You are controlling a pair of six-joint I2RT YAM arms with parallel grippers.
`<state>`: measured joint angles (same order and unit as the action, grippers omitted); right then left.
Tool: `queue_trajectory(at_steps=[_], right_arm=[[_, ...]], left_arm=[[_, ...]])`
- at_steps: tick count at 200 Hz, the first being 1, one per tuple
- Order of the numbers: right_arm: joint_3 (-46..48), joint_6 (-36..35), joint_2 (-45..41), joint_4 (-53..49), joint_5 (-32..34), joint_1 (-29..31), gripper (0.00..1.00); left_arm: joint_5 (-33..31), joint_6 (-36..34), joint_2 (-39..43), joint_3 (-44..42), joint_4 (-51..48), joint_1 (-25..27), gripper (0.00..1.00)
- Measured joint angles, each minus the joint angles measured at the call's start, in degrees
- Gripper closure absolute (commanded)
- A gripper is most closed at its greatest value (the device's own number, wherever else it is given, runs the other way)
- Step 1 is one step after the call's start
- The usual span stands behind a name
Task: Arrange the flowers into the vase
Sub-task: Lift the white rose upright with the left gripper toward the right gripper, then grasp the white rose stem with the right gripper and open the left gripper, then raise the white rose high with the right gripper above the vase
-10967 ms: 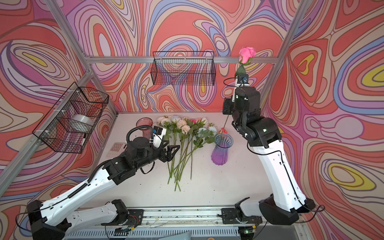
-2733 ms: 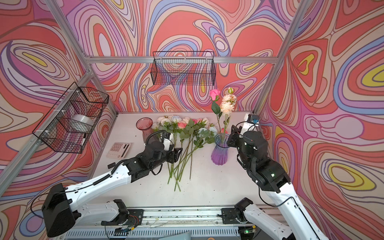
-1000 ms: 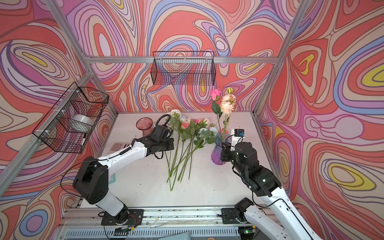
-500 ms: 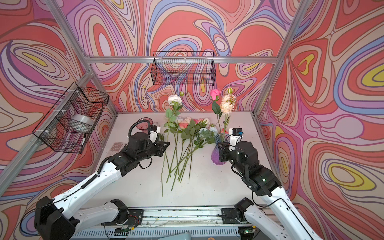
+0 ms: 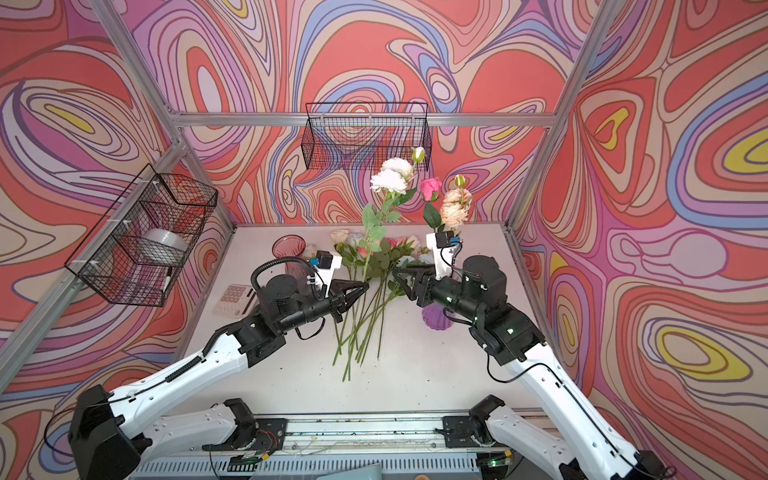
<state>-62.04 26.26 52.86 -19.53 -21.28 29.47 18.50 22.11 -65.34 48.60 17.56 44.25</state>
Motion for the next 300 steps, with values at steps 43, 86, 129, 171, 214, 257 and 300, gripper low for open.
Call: queue_trajectory(at_steps=[43, 86, 129, 171, 214, 257, 300], right_arm=[[0.0, 1.6, 2.5, 5.7, -3.5, 3.0, 0.50], [0.0, 2.5, 5.9, 9.0, -3.5, 4.2, 0.61], [0.0, 2.3, 9.1, 10.4, -1.7, 4.6, 0.82], [-0.6, 2.2, 10.4, 11.4, -0.8, 5.6, 0.98], [-1.2, 1.1, 10.4, 10.9, 2.3, 6.7, 1.00], [-5.3, -2.3, 10.3, 7.9, 8.5, 7.0, 1.00], [-15.4, -8.5, 10.3, 1.7, 18.2, 7.0, 1.00]], left_arm=[[0.8, 0.6, -2.9, 0.5, 4.3, 1.2, 1.00], [1.4, 1.2, -3.4, 0.6, 6.2, 1.6, 1.00], [1.5, 1.7, -3.4, 0.6, 6.7, 1.6, 1.00], [1.6, 1.9, -3.4, 0.6, 6.8, 1.6, 1.00], [0.4, 2.0, -3.1, 0.6, 7.0, 1.6, 0.46], [-5.2, 1.5, 1.9, -1.9, 4.8, 1.6, 0.27], [-12.0, -0.5, 10.7, -7.0, 1.3, 1.6, 0.24]])
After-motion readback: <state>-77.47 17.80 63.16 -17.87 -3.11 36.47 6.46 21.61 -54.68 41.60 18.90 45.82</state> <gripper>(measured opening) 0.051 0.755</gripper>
